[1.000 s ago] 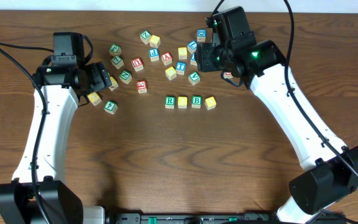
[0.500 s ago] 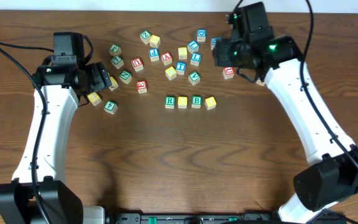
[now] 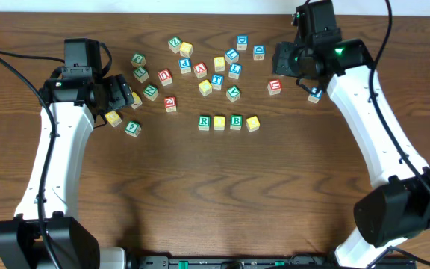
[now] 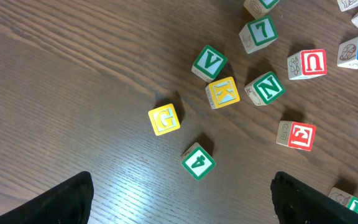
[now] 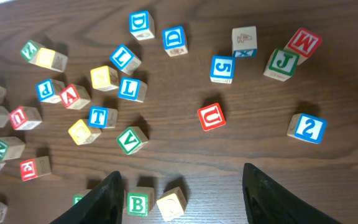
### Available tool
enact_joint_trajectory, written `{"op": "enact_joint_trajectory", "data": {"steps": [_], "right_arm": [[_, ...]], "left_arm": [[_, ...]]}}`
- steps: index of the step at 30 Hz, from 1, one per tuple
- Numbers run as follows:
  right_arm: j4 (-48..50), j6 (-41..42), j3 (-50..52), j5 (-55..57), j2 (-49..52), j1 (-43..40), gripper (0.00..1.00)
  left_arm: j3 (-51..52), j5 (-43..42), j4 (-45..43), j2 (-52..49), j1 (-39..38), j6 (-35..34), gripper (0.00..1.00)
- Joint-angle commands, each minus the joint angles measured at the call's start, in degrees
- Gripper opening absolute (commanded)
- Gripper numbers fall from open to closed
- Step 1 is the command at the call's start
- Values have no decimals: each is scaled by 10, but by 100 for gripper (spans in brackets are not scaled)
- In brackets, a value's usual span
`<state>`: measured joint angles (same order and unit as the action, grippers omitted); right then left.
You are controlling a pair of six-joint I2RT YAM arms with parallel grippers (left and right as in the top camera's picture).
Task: Spell out ROBOT
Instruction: 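Lift the right gripper and move it over the upper-right pile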
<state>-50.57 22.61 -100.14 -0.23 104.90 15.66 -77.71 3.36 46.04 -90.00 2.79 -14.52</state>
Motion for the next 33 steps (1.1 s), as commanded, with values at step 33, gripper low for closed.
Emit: {"op": "enact_joint_trajectory", "data": {"steps": [33], "right_arm": [[50,5,-6,-22,61,4,58]], "left_arm": [[5,-41,-35,1,0,8,90]]}}
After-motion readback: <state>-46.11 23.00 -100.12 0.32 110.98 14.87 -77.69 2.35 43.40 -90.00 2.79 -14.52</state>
